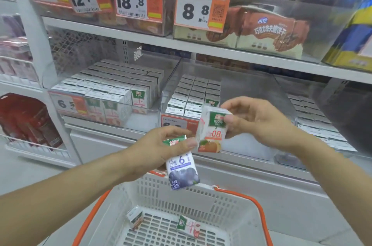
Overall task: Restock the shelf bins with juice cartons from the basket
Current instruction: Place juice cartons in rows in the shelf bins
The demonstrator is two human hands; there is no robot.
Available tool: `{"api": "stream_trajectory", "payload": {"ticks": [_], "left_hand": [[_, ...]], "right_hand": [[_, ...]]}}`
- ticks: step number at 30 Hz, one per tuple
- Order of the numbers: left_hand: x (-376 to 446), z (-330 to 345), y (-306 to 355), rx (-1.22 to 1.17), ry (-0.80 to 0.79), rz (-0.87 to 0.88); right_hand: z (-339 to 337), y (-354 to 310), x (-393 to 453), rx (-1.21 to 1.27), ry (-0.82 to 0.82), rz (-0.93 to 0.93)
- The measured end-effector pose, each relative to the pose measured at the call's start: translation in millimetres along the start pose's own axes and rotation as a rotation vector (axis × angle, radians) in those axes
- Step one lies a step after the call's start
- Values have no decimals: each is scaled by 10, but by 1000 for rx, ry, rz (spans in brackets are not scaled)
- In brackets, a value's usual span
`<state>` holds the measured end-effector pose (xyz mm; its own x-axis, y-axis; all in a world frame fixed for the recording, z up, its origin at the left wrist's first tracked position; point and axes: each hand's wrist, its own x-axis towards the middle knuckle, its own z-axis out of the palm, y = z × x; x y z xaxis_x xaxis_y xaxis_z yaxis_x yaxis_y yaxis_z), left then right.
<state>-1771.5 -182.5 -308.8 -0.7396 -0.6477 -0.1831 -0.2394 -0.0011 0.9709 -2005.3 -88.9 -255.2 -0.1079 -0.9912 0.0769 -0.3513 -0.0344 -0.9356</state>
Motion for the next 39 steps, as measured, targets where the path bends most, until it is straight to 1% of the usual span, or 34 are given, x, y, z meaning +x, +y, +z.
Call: {"api": "stream_trajectory", "payload": {"ticks": [3, 5, 8, 11, 12, 14, 16, 18, 20, 22, 23, 25, 26, 27, 29, 30, 31, 33, 35, 39], "left_hand": [[34, -80, -29, -42, 48, -36], [66, -109, -44, -53, 74, -42], [130, -113, -84, -114, 101, -56], [204, -87, -159, -158, 122, -69], [223, -72, -179, -154, 131, -76], [254, -43, -207, -152, 135, -92], [277, -15, -215, -146, 121, -106], [307, 7, -221, -134, 109, -107], [317, 31, -201, -127, 77, -82], [323, 41, -180, -136, 5, -27], [322, 47, -171, -136, -32, 2], [320, 65, -162, -123, -68, 42], [318, 84, -158, -121, -58, 46], [321, 112, -152, -126, -36, 42], [327, 184, -127, -140, 5, 34], [326, 225, -106, -145, 7, 35], [324, 270, -81, -141, -1, 36], [302, 344, -32, -122, -26, 41], [280, 405, 11, -114, -60, 55], [227, 603, 119, -54, -120, 78]], "right_hand": [[-217, -93, 227, 54, 200, -29], [-282, -28, 397, -15, 304, -7], [-308, 260, 654, -187, 403, 109], [-307, 554, 861, -540, 404, 170], [-292, 615, 907, -584, 398, 185], [-226, 684, 967, -587, 382, 204], [-153, 709, 1021, -642, 345, 208], [-128, 727, 1071, -625, 319, 220], [-149, 702, 1083, -640, 305, 243], [-196, 602, 1032, -685, 300, 248], [-216, 511, 976, -709, 315, 219], [-238, 280, 815, -717, 370, 97], [-238, 162, 724, -678, 357, 30], [-231, 54, 630, -596, 287, -28], [-181, -124, 404, -370, 9, -64], [-149, -178, 283, -297, -127, -34], [-121, -204, 171, -292, -241, 17], [-49, -178, -3, -445, -361, 89], [22, -91, -152, -518, -343, 95], [-24, 13, -429, -431, -223, 92]]}}
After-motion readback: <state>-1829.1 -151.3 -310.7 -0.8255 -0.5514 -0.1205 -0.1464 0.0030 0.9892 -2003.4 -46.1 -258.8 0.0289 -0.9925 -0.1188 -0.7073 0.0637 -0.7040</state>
